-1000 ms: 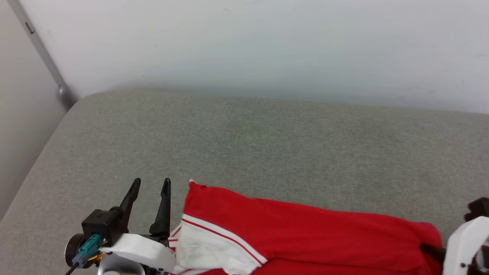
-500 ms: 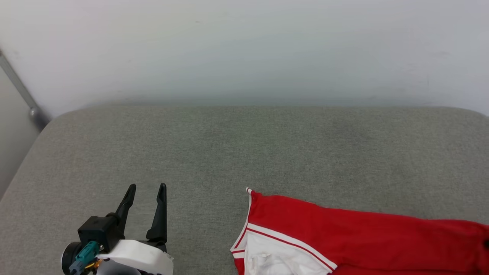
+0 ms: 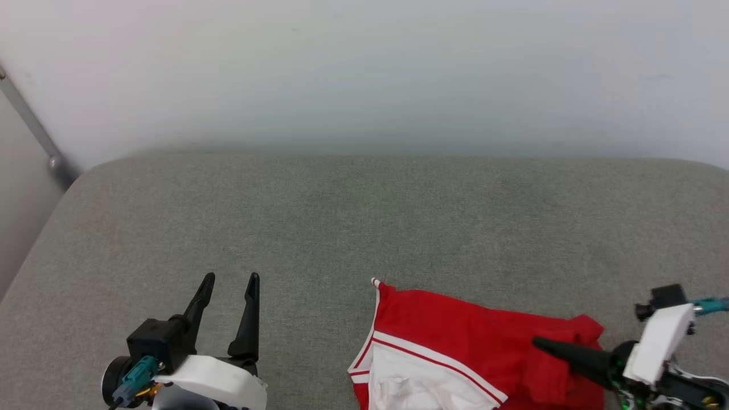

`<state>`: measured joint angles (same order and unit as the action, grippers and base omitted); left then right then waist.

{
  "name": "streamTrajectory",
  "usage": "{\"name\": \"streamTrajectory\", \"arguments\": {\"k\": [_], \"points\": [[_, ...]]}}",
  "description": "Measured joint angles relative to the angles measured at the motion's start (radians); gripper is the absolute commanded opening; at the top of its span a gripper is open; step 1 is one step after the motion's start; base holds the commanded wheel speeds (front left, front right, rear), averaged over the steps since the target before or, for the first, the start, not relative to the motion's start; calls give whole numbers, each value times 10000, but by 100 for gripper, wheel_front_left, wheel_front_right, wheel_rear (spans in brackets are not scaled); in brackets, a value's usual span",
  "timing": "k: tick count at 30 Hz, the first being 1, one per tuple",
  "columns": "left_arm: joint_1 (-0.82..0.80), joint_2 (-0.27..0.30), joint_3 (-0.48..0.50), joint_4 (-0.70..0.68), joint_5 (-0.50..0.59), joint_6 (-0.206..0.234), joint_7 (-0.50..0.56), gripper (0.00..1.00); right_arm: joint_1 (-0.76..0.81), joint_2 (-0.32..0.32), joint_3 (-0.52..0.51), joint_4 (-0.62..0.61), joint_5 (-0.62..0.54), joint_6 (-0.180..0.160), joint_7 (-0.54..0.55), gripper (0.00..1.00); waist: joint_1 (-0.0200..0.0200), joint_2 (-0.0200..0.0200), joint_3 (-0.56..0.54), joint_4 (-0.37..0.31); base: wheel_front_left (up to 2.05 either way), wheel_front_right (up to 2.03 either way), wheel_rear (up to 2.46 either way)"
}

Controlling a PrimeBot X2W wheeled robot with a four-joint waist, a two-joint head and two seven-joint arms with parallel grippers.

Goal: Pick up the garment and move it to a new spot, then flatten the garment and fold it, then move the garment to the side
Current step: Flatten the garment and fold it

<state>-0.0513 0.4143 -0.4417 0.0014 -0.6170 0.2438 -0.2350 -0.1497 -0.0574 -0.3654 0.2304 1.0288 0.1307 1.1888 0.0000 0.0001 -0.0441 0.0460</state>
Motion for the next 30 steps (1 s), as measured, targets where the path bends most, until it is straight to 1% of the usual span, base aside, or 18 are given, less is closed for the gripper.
{"name": "streamTrajectory", "arguments": {"k": [4,6,10,13,15,16,17,18,19,24,26,30], "points": [[-170,2,-82,29,29,-92,36,100,-118,56,1766,706,1534,0,-1034,0,0,0,71,227,0,0,0],[-244,-8,-157,58,56,-150,82,100,-227,54,2642,918,1950,0,-1620,0,0,0,112,362,0,0,0],[-413,-65,-291,123,58,-238,123,100,-454,58,4194,1287,2428,0,-2625,0,0,0,198,665,0,0,0],[-445,-98,-345,201,58,-259,125,100,-571,58,5087,1557,2516,0,-3093,0,0,0,266,879,0,0,0],[-500,-119,-362,238,58,-297,125,100,-622,63,5480,1620,2556,0,-3501,0,0,0,316,994,0,0,0],[-511,-128,-360,259,56,-299,123,100,-716,63,5645,1708,2412,0,-3714,17,0,0,344,1037,0,0,0],[-511,-130,-362,284,54,-303,123,100,-803,56,5843,1804,2096,0,-3898,47,0,0,369,1067,0,0,0],[-511,-130,-362,313,52,-316,121,100,-834,17,6038,1910,1791,0,-4086,47,1,0,391,1091,0,0,0],[-512,-132,-362,330,52,-324,115,100,-845,-8,6215,1981,1572,0,-4263,100,1,0,411,1109,0,0,0],[-519,-161,-366,403,40,-328,73,100,-961,-359,7045,1812,1131,0,-4759,100,0,0,466,1122,0,0,0],[-528,-169,-355,435,33,-330,38,100,-1109,-830,7632,1430,627,0,-4909,100,0,0,494,1077,0,0,0],[-550,-198,-332,470,23,-326,15,100,-1384,-1883,8686,514,-466,0,-5670,100,0,0,510,934,0,0,0]]}}
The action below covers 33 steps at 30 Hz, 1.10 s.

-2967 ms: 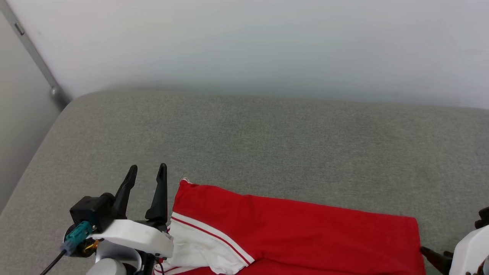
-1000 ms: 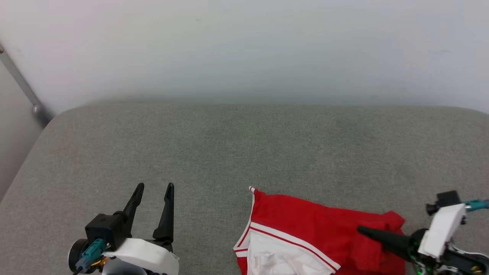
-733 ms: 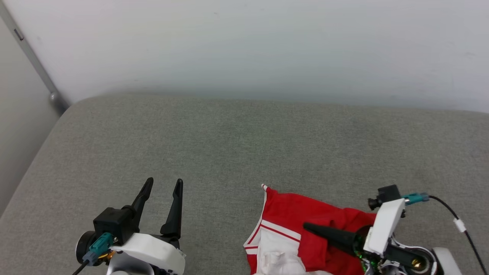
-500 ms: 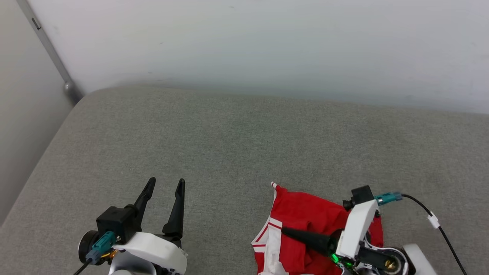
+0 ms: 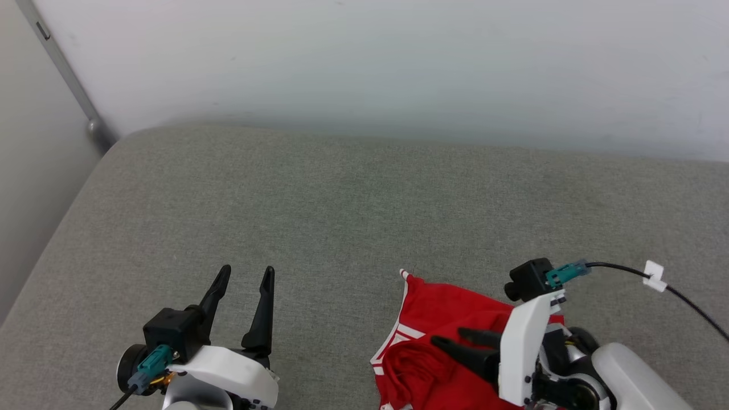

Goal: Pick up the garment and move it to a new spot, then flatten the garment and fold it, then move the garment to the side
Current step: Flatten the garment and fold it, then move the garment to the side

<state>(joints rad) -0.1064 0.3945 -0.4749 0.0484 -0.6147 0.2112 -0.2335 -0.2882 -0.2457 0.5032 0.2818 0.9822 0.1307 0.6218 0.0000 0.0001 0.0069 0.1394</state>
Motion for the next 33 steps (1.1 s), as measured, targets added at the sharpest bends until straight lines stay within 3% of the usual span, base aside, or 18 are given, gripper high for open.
{"name": "streamTrajectory", "arguments": {"k": [5,11,16,20,33], "points": [[16,-15,13,35,-2,65,-35,100,-137,-1216,196,-395,-2125,2,-1651,100,0,0,-114,-180,0,0,0],[203,4,88,29,19,230,-90,100,628,-1542,-1693,-529,-4410,2,-3641,100,0,0,-268,-465,0,0,0],[267,48,224,0,123,372,-136,100,1618,-1141,-3701,-1172,-5906,0,-5265,100,0,0,-364,-762,0,0,0],[404,54,316,-8,132,428,-176,100,2403,-548,-4615,-2011,-6531,2,-5985,100,0,0,-454,-1005,0,0,0],[1164,23,531,-190,479,621,-255,100,4219,637,-5200,-3676,-7120,2,-6149,100,0,0,-775,-1226,0,0,0]]}}
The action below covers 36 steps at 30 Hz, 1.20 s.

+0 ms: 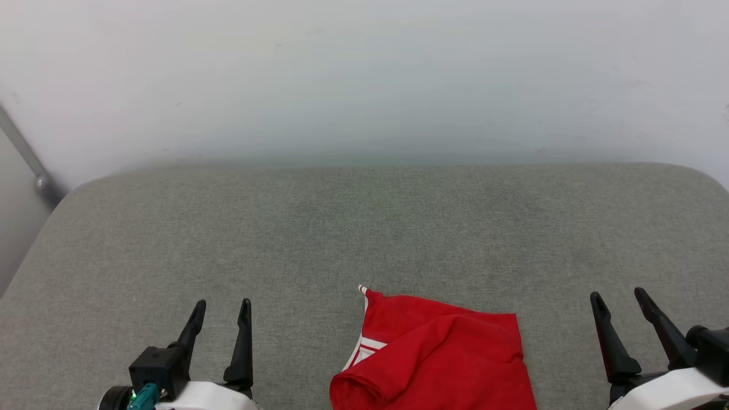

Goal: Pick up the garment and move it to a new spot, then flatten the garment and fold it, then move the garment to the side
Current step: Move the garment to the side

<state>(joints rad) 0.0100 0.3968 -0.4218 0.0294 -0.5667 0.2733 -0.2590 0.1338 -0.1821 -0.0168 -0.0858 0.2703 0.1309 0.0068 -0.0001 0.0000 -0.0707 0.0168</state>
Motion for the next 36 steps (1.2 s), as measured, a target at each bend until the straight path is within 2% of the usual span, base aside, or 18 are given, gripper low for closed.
{"name": "streamTrajectory", "arguments": {"k": [10,13,16,23,28,33,36], "points": [[46,-100,-8,86,27,-92,-12,100,94,222,-81,-201,21,0,207,100,-1,0,-58,-36,0,0,0],[45,-140,59,98,35,-94,-12,100,99,330,-349,-56,435,0,522,100,0,0,-37,-96,0,0,0],[47,-194,163,58,35,-81,-12,100,60,284,-968,464,1133,0,1287,100,0,0,15,-185,0,0,0],[-49,-324,313,-25,173,-153,-12,100,-941,-303,-2955,2184,2918,-4,4742,100,0,0,271,-90,0,0,0],[-310,-443,288,38,366,-364,-13,100,-1476,-336,-4006,3258,3246,-2,7806,100,1,0,486,279,0,0,0],[-649,-523,295,132,537,-602,-13,100,-2247,646,-4916,3833,3551,-2,10082,100,1,0,810,654,0,0,0],[-809,-627,347,180,612,-711,-13,100,-2865,1095,-5221,4098,4100,-2,10914,100,1,0,1044,842,0,0,0]]}}
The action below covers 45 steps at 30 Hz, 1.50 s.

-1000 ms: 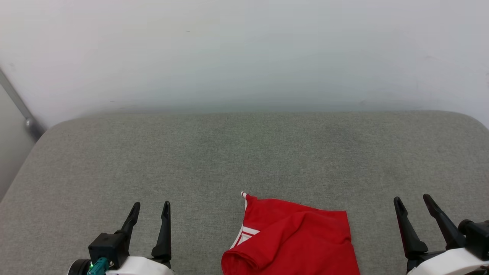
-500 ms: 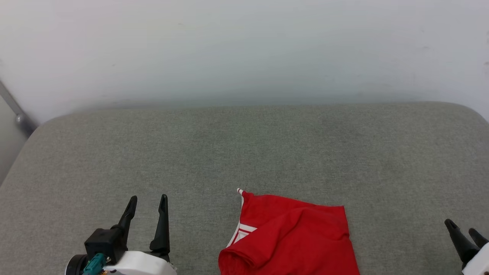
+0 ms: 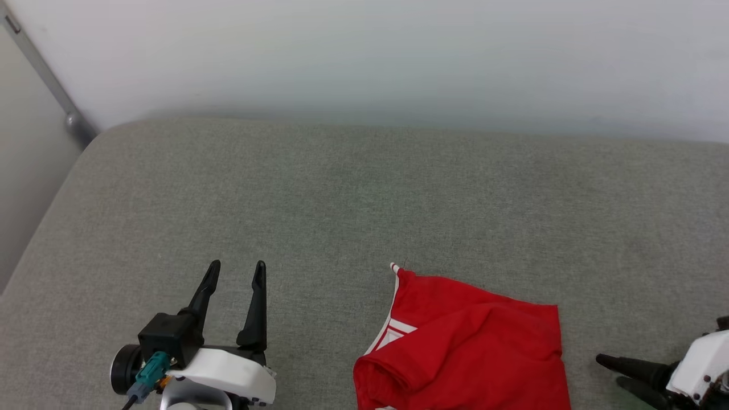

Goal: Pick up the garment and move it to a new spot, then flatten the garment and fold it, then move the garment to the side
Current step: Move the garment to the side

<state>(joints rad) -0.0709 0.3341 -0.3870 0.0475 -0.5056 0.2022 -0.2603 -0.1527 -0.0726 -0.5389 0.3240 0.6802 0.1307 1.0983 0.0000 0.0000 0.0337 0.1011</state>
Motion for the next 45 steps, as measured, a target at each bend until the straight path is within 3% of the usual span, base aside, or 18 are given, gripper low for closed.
{"name": "streamTrajectory", "arguments": {"k": [5,11,12,14,22,32,40,45], "points": [[-280,-224,38,138,105,-194,0,100,-757,190,19,938,819,0,420,100,0,0,338,294,0,0,0],[-405,-343,163,355,222,-447,0,100,-1092,198,1208,2159,2209,2,311,100,0,0,505,597,0,0,0],[-405,-370,186,374,267,-458,0,100,-1097,199,1383,2196,2238,4,263,96,0,0,509,616,0,0,0],[-405,-412,232,430,286,-502,0,100,-1099,196,1649,2247,2337,2,96,2,0,0,485,623,0,0,0],[-201,-516,382,612,382,-610,0,100,-893,-42,3108,1139,1787,0,-550,0,0,0,64,414,0,0,0],[207,-598,525,537,441,-610,-17,100,-485,-2259,5797,48,-1051,2,-2033,0,0,0,-449,-796,0,0,0],[223,-790,652,293,619,-725,-27,100,-1224,-3396,6683,-102,-2514,4,-3116,0,0,0,-389,-2316,0,0,0],[-453,-709,625,40,848,-909,-27,100,-2235,-3965,6504,59,-3137,4,-4010,0,0,0,337,-3036,0,0,0]]}}
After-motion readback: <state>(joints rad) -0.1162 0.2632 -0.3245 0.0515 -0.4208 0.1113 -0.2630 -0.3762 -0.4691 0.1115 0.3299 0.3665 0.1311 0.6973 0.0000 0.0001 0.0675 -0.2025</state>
